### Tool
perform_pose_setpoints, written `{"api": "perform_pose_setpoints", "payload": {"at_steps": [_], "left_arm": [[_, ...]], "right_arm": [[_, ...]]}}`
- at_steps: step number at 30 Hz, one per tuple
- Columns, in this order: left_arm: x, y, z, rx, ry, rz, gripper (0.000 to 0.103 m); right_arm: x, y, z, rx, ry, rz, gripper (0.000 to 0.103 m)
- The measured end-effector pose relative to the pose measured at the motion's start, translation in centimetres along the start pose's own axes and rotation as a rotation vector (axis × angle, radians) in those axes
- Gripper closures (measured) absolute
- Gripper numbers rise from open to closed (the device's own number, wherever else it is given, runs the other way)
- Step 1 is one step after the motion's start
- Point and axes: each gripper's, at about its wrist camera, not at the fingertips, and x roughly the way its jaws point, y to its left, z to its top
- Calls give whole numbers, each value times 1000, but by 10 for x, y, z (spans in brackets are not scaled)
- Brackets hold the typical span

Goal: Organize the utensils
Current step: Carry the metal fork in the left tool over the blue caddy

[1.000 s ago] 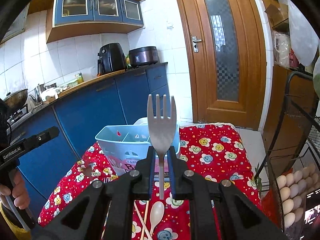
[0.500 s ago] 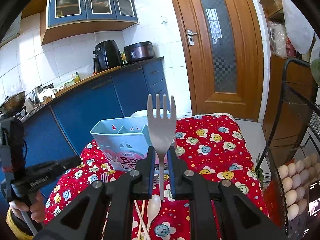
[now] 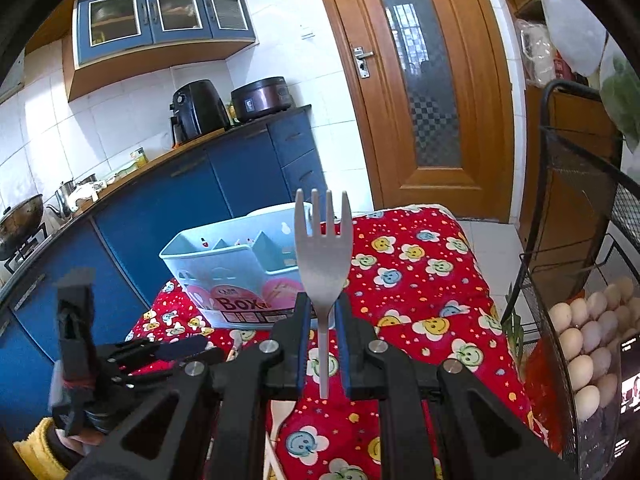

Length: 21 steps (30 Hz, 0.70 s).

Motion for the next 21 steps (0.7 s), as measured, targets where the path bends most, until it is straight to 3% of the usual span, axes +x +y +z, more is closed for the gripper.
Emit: {"api": "perform_pose_setpoints", "payload": {"at_steps": [9, 18, 21], "left_arm": [[45, -22, -5, 123, 100, 67, 72], [64, -29, 1, 215, 138, 117, 73], [69, -32, 1, 246, 157, 123, 88]], "right_arm": [[6, -20, -4, 34, 15, 4, 89], [10, -31, -8, 59, 23, 17, 89], [12, -32, -9, 64, 29, 21, 89]]}}
